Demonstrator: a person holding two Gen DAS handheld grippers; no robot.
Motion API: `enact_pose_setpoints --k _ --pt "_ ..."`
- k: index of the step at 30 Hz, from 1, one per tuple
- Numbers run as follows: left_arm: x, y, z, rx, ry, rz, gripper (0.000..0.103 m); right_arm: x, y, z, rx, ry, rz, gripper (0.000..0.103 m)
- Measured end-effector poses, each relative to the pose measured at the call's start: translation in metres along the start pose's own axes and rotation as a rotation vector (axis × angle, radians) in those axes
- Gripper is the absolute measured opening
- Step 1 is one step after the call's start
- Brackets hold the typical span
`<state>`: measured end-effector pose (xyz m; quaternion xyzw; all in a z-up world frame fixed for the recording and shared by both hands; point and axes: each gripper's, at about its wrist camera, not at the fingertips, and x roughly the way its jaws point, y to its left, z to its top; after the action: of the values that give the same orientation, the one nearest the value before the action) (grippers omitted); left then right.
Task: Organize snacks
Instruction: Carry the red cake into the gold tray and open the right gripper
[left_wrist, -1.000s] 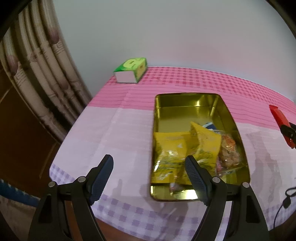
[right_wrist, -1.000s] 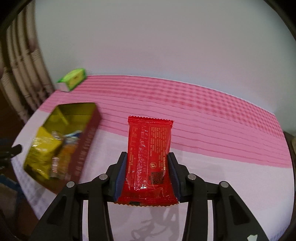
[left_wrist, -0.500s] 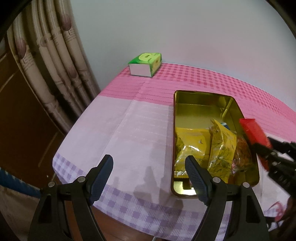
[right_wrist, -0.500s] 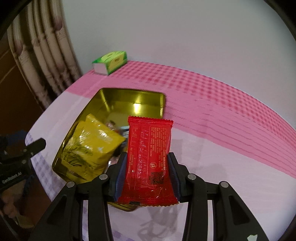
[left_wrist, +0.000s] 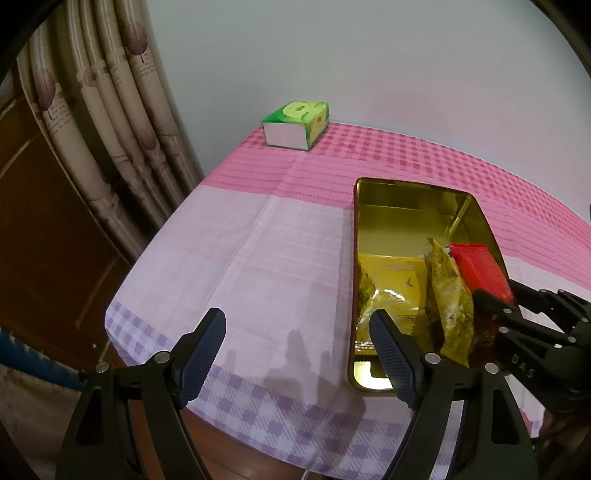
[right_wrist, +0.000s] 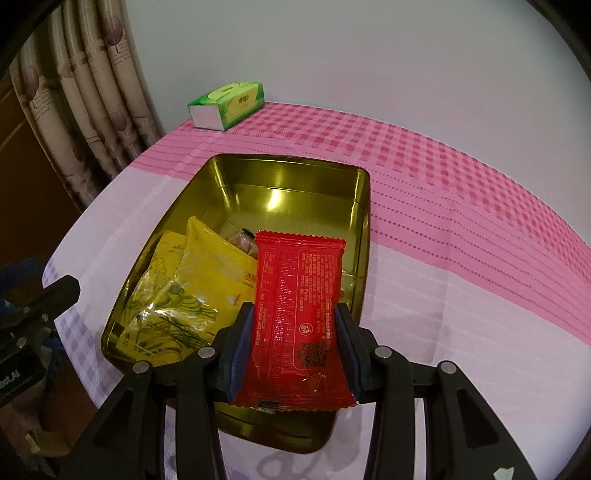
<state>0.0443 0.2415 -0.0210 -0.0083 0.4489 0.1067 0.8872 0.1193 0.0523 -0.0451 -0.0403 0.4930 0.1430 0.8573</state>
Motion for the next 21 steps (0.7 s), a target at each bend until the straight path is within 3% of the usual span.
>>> enact_pose_setpoints --k 16,21 --pt "0.0026 -0.0034 -0.0017 0.015 0.006 0.003 0.080 0.0033 0.0068 -0.0022 0.000 -0.014 -0.036 0.046" --pt "0.0030 -0.0048 -0.0021 0.010 0.011 -0.003 0.081 -0.0009 0.0049 -0.0020 0.002 -0.024 -0.049 0.057"
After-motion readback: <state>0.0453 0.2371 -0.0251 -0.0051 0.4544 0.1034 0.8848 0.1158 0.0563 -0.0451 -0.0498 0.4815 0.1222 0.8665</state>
